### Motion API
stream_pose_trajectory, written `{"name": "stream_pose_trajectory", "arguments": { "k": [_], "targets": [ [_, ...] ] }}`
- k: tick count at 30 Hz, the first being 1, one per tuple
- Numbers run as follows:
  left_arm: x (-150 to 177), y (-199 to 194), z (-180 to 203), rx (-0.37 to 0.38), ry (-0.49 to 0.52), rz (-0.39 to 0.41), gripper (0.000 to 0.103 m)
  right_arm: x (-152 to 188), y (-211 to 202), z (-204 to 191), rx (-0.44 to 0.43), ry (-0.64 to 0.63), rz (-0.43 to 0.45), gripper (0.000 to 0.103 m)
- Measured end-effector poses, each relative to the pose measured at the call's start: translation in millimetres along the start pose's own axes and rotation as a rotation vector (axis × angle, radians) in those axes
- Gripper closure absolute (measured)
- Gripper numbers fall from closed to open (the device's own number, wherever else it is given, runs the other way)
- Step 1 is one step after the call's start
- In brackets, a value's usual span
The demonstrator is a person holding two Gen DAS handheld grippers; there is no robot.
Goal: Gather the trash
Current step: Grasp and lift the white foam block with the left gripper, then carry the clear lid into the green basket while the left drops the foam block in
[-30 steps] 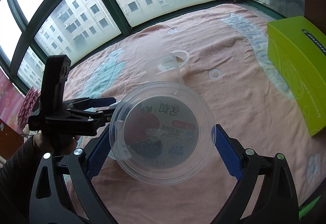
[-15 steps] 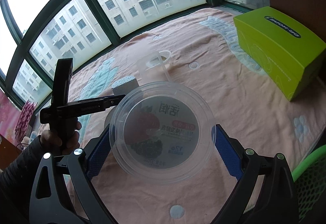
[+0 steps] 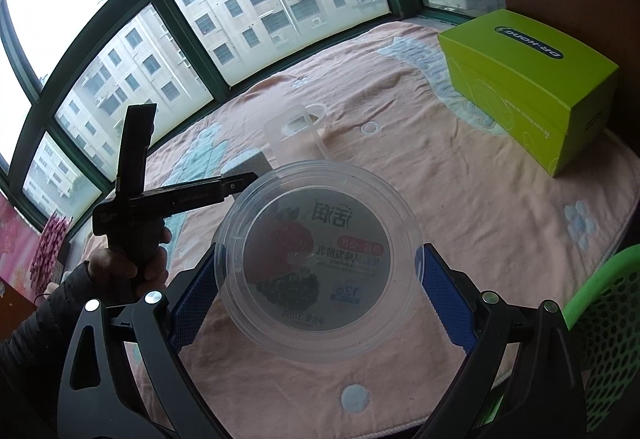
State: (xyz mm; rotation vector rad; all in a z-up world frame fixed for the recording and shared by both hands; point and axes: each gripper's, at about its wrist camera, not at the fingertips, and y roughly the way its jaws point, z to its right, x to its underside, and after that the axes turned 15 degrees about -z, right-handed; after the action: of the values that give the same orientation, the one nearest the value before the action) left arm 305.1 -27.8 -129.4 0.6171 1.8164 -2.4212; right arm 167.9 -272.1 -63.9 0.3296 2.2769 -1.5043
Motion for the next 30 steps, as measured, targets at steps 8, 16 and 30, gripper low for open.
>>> {"name": "stream_pose_trajectory", "arguments": {
  "k": [8, 16, 30],
  "targets": [
    [9.9, -20.5, -6.2, -0.021, -0.073, 0.048, 0.073, 13.8, -15.0, -3.3, 0.048, 0.017, 0.049, 0.010],
    [40.0, -87.3, 10.4, -0.039, -0.092, 0.156, 0.073, 34.3, -42.6, -20.9, 0.114, -0.020, 0.124, 0.010],
    [124.9, -164.2, 78.6, -0.007, -0.084, 0.287, 0.073, 80.7, -105.4, -32.5, 0.258, -0.051, 0.248, 0.010]
  ]
}}
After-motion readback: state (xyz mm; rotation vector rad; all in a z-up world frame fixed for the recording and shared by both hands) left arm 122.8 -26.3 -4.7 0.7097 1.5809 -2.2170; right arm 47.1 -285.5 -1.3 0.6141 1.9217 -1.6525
